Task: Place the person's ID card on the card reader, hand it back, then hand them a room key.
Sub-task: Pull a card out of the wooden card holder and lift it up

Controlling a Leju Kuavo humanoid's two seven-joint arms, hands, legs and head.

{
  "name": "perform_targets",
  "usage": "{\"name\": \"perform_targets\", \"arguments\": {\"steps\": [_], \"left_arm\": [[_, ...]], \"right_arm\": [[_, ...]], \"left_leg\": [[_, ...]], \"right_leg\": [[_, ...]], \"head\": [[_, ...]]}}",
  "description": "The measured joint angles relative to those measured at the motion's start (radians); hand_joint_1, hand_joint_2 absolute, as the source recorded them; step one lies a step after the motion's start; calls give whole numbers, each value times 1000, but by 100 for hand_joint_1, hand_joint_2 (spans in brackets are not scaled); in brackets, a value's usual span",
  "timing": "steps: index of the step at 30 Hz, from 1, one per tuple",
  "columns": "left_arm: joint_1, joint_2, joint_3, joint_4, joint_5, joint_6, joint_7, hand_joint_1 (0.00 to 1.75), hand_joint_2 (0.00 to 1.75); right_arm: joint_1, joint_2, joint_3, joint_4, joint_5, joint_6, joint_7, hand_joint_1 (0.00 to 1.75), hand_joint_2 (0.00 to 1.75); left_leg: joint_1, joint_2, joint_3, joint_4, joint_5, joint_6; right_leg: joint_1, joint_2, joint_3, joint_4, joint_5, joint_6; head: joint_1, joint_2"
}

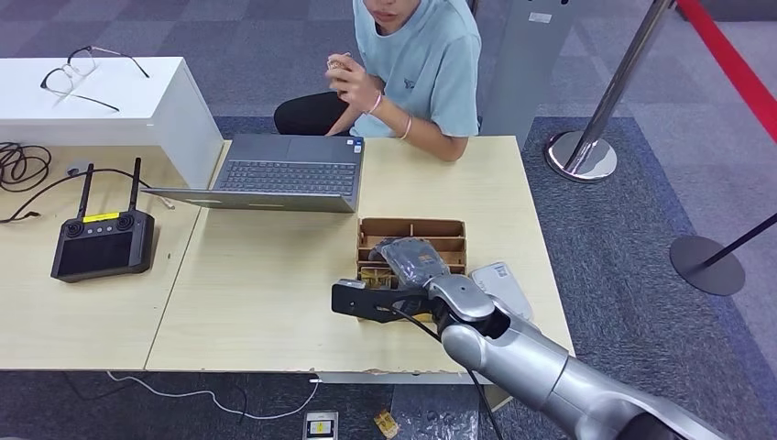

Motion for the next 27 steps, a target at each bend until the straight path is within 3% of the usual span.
{"name": "perform_targets", "arguments": {"steps": [13,27], "left_arm": [[0,-1,0,0,-2,0,1,0,175],[0,-2,-1,0,-12,-3,1,0,175]], "right_arm": [[3,1,1,11,0,-1,0,60,175],[-3,7,0,42,-4,-2,-10,71,175]], "left_leg": [[0,0,0,0,0,0],[0,0,0,0,0,0]], "right_leg": [[0,0,0,0,0,0],[0,0,0,0,0,0]], "head": [[0,0],[0,0]]}}
